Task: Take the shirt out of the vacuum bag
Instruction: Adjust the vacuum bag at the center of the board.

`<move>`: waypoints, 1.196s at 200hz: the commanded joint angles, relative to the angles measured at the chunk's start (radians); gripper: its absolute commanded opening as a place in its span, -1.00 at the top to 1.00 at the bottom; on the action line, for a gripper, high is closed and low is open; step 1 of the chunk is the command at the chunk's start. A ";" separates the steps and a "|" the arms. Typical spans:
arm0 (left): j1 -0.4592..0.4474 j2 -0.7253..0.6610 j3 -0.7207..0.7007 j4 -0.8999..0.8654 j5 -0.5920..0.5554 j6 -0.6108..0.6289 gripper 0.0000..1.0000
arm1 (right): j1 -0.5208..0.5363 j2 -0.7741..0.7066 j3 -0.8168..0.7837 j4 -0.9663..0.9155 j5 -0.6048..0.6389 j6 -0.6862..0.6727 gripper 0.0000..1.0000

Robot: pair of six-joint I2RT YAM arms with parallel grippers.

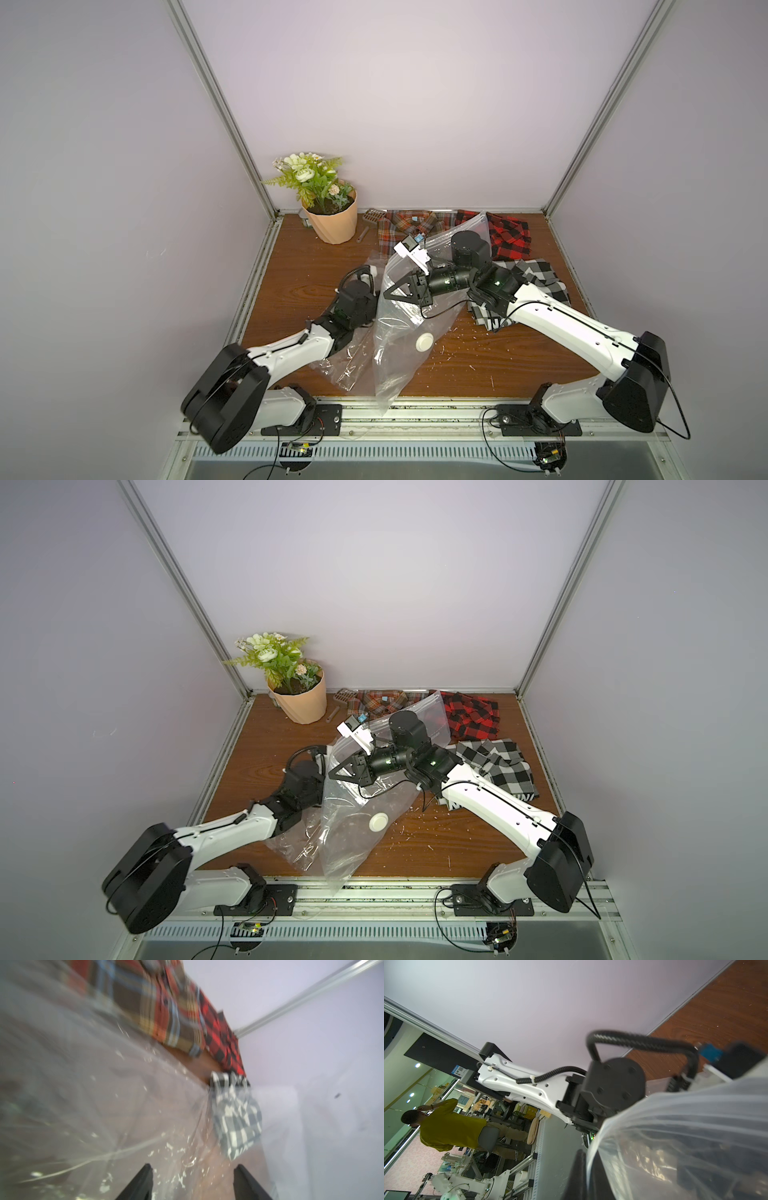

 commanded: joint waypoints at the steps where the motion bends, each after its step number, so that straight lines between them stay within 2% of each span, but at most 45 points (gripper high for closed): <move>1: 0.106 -0.140 0.051 -0.218 -0.133 0.026 -0.32 | 0.011 0.005 0.005 0.075 -0.044 0.013 1.00; 31: 0.286 -0.187 0.108 -0.381 -0.022 0.102 -0.33 | 0.042 0.086 0.065 0.074 -0.064 0.002 1.00; 63: 0.383 -0.195 0.079 -0.449 0.009 0.142 -0.31 | 0.086 0.182 0.149 0.027 -0.070 -0.030 1.00; 95: 0.428 -0.214 0.006 -0.437 -0.003 0.134 -0.28 | 0.116 0.272 0.210 0.008 -0.065 -0.037 1.00; 121: 0.441 -0.253 -0.008 -0.467 -0.058 0.133 -0.27 | 0.142 0.354 0.274 -0.016 -0.066 -0.048 1.00; 172: 0.483 -0.452 0.036 -0.608 -0.247 0.138 -0.28 | 0.163 0.498 0.367 -0.022 -0.073 -0.039 1.00; 206: 0.484 -0.475 0.090 -0.625 -0.240 0.154 -0.28 | 0.164 0.617 0.472 -0.060 -0.081 -0.052 0.98; 227: 0.484 -0.494 0.117 -0.626 -0.234 0.172 -0.28 | 0.161 0.716 0.576 -0.095 -0.098 -0.058 0.84; 239: 0.485 -0.507 0.138 -0.636 -0.232 0.187 -0.28 | 0.155 0.784 0.655 -0.117 -0.111 -0.056 0.65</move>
